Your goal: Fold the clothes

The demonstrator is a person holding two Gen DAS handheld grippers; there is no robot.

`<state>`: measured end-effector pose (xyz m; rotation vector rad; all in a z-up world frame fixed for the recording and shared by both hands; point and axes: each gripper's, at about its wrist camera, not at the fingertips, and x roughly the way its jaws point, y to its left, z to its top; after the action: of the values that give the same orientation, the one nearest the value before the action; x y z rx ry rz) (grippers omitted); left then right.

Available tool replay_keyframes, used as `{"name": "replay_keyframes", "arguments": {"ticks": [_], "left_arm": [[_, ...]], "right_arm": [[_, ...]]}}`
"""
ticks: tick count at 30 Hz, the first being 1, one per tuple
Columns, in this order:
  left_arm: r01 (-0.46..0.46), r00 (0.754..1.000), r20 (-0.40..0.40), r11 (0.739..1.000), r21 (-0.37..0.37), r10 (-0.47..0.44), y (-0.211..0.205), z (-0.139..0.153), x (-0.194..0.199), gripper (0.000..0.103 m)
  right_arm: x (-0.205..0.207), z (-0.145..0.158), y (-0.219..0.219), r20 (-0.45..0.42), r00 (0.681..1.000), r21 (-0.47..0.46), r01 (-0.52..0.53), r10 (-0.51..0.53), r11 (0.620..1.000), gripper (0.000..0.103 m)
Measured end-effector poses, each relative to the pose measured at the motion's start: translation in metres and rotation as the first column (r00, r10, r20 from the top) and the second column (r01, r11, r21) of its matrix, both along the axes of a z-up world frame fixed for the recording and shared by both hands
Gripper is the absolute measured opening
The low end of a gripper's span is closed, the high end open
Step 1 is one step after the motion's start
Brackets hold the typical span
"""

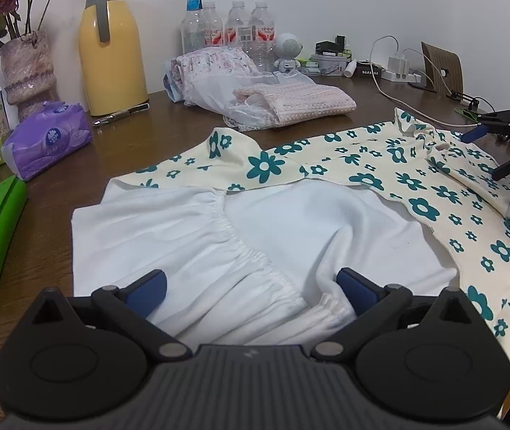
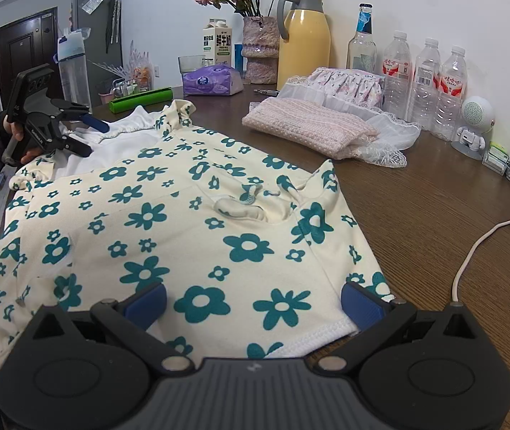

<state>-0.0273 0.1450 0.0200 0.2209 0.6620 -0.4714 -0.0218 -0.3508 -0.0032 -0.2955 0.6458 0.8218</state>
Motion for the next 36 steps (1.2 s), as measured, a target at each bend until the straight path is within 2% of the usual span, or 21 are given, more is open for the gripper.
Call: {"name": "replay_keyframes", "arguments": {"ticks": [3, 6, 10, 14, 16, 18, 19, 21, 23, 25, 26, 28, 29, 32, 33, 34, 35, 36], "left_arm": [[-0.029, 0.999, 0.017, 0.999, 0.023, 0.029, -0.002, 0.001, -0.009, 0.103], [-0.002, 0.999, 0.033, 0.999, 0.032, 0.001, 0.0, 0.001, -0.021, 0.103], [0.0, 1.0, 0.017, 1.0, 0.006, -0.001, 0.012, 0.001, -0.027, 0.1], [-0.007, 0.998, 0.058, 1.0, 0.009, 0.007, 0.019, 0.004, -0.036, 0.1], [0.004, 0.994, 0.109, 0.999, -0.032, 0.0, 0.025, 0.011, -0.051, 0.1], [0.059, 0.988, 0.151, 0.992, -0.114, -0.042, 0.032, 0.023, -0.069, 0.098], [0.094, 0.983, 0.169, 0.983, -0.16, -0.067, 0.035, 0.028, -0.077, 0.092], [0.218, 0.966, 0.185, 0.953, -0.21, -0.18, 0.026, 0.033, -0.09, 0.085], [0.356, 0.929, 0.194, 0.906, -0.228, -0.316, 0.011, 0.033, -0.103, 0.08], [0.429, 0.899, 0.172, 0.891, -0.148, -0.404, -0.01, 0.025, -0.11, 0.068], [0.449, 0.889, 0.147, 0.887, -0.107, -0.433, -0.019, 0.019, -0.112, 0.066], [0.459, 0.887, 0.102, 0.886, -0.066, -0.451, -0.027, 0.008, -0.112, 0.057], [0.463, 0.885, 0.08, 0.885, -0.048, -0.459, -0.031, 0.003, -0.112, 0.057], [0.463, 0.886, 0.064, 0.884, -0.056, -0.46, -0.029, 0.004, -0.109, 0.057], [0.467, 0.884, 0.061, 0.883, -0.053, -0.463, -0.028, 0.004, -0.109, 0.057], [0.467, 0.884, 0.056, 0.883, -0.049, -0.464, -0.028, 0.005, -0.109, 0.057], [0.459, 0.888, 0.052, 0.887, -0.043, -0.457, -0.024, 0.006, -0.109, 0.057], [0.452, 0.892, 0.049, 0.891, -0.037, -0.45, -0.021, 0.007, -0.109, 0.057]], "right_arm": [[0.0, 0.0, 0.0, 0.0, 1.0, 0.0, 0.0, 0.0, 1.0, 0.103], [0.0, 0.0, 0.0, 0.0, 1.0, 0.0, 0.0, 0.0, 1.0, 0.103], [0.01, 0.0, 0.0, -0.009, 0.999, 0.005, -0.039, 0.039, 0.999, 0.103], [0.019, -0.001, 0.001, -0.019, 0.998, 0.011, -0.066, 0.067, 0.998, 0.103], [0.019, -0.001, 0.002, -0.017, 0.998, 0.009, -0.068, 0.068, 0.998, 0.103], [0.018, -0.001, 0.002, -0.016, 0.998, 0.008, -0.068, 0.068, 0.998, 0.103], [0.018, -0.001, 0.002, -0.016, 0.998, 0.008, -0.068, 0.068, 0.998, 0.103], [0.019, -0.001, 0.003, -0.018, 0.998, 0.01, -0.059, 0.059, 0.998, 0.103], [0.02, -0.001, 0.007, -0.021, 0.999, 0.014, -0.038, 0.039, 0.999, 0.103], [0.019, -0.001, 0.015, -0.02, 0.999, 0.012, 0.035, -0.035, 0.999, 0.103], [0.017, -0.001, 0.019, -0.021, 0.997, 0.01, 0.074, -0.073, 0.997, 0.103], [0.014, 0.001, 0.026, -0.028, 0.99, -0.01, 0.135, -0.136, 0.991, 0.103], [0.014, 0.003, 0.029, -0.036, 0.987, -0.031, 0.156, -0.157, 0.987, 0.103], [0.017, 0.013, 0.035, -0.097, 0.963, -0.115, 0.24, -0.252, 0.964, 0.103], [0.018, 0.016, 0.037, -0.116, 0.952, -0.144, 0.267, -0.284, 0.953, 0.101], [0.011, 0.022, 0.037, -0.111, 0.943, -0.15, 0.295, -0.313, 0.944, 0.088], [0.003, 0.028, 0.037, -0.102, 0.935, -0.151, 0.324, -0.341, 0.934, 0.064], [-0.018, 0.04, 0.033, -0.063, 0.939, -0.098, 0.331, -0.338, 0.938, 0.051]]}}
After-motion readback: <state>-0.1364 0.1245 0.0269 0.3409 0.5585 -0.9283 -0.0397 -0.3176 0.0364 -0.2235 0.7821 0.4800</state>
